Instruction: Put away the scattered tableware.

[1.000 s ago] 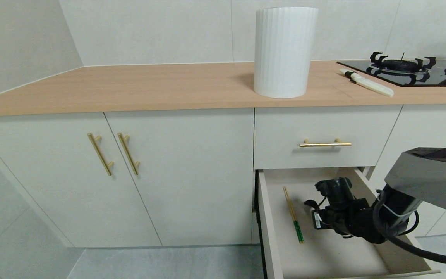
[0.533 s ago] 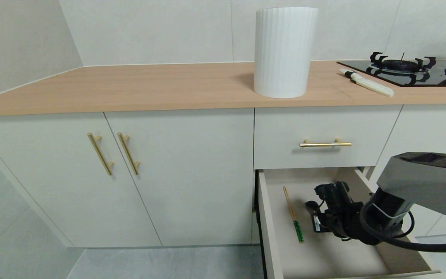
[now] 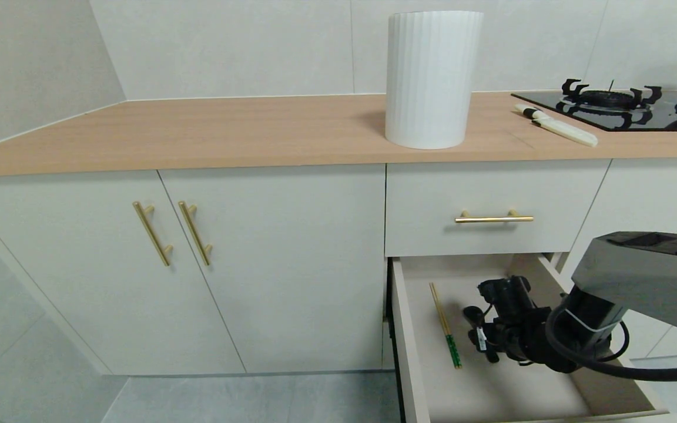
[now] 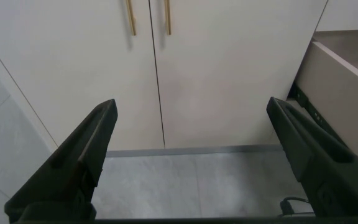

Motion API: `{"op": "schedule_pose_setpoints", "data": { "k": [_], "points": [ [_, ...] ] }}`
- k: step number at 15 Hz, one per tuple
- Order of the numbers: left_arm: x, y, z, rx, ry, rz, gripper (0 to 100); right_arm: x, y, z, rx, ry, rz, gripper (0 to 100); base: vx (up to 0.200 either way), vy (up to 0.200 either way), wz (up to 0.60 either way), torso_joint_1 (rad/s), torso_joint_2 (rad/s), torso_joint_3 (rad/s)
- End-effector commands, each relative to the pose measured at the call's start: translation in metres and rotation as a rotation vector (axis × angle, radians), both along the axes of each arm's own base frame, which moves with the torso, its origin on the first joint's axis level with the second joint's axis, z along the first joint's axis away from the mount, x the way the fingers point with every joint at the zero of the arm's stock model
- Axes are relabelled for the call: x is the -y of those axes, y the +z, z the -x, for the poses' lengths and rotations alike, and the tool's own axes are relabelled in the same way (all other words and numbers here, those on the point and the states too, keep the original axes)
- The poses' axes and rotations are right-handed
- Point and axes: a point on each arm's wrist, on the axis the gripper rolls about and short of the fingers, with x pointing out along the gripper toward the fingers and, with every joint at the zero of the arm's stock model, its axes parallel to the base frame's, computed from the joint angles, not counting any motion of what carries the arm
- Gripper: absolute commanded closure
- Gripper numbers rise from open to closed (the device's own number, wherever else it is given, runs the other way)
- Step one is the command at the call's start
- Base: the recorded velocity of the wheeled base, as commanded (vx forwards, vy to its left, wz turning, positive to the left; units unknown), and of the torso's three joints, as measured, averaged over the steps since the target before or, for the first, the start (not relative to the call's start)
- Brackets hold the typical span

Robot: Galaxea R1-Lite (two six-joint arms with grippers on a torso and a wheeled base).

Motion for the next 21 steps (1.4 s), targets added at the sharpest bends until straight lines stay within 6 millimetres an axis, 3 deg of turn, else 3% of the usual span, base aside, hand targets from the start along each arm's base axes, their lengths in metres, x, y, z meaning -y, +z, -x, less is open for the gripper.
{"op": "schedule_pose_setpoints", "data": {
  "k": [1, 7, 11, 12, 13, 15, 18, 21],
  "points": [
    [0.0, 0.0, 0.0, 0.0, 0.0, 0.0, 0, 0.002, 0.007, 0.0, 0.015, -0.005, -0.005, 0, 0.0, 0.0, 0.0, 0.0, 0.0, 0.0],
    [0.0, 0.0, 0.0, 0.0, 0.0, -0.001, 0, 0.008, 0.05, 0.02, 0.072, 0.002, -0.024, 0, 0.0, 0.0, 0.0, 0.0, 0.0, 0.0],
    [0.0, 0.0, 0.0, 0.0, 0.0, 0.0, 0, 0.014, 0.116, 0.05, 0.04, 0.03, -0.043, 0, 0.0, 0.0, 0.0, 0.0, 0.0, 0.0],
    [0.0, 0.0, 0.0, 0.0, 0.0, 0.0, 0, 0.015, 0.118, 0.052, 0.036, 0.031, -0.045, 0, 0.0, 0.0, 0.0, 0.0, 0.0, 0.0],
    [0.0, 0.0, 0.0, 0.0, 0.0, 0.0, 0, 0.017, 0.146, 0.068, 0.005, 0.052, -0.085, 0, 0.0, 0.0, 0.0, 0.0, 0.0, 0.0],
    [0.0, 0.0, 0.0, 0.0, 0.0, 0.0, 0, 0.019, 0.167, 0.087, -0.051, 0.091, -0.117, 0, 0.0, 0.0, 0.0, 0.0, 0.0, 0.0],
    [0.0, 0.0, 0.0, 0.0, -0.002, -0.003, 0, 0.021, 0.19, 0.105, -0.113, 0.135, -0.144, 0, 0.0, 0.0, 0.0, 0.0, 0.0, 0.0],
    [0.0, 0.0, 0.0, 0.0, 0.0, -0.001, 0, 0.019, 0.191, 0.111, -0.121, 0.155, -0.141, 0, 0.0, 0.0, 0.0, 0.0, 0.0, 0.0]
  ]
}}
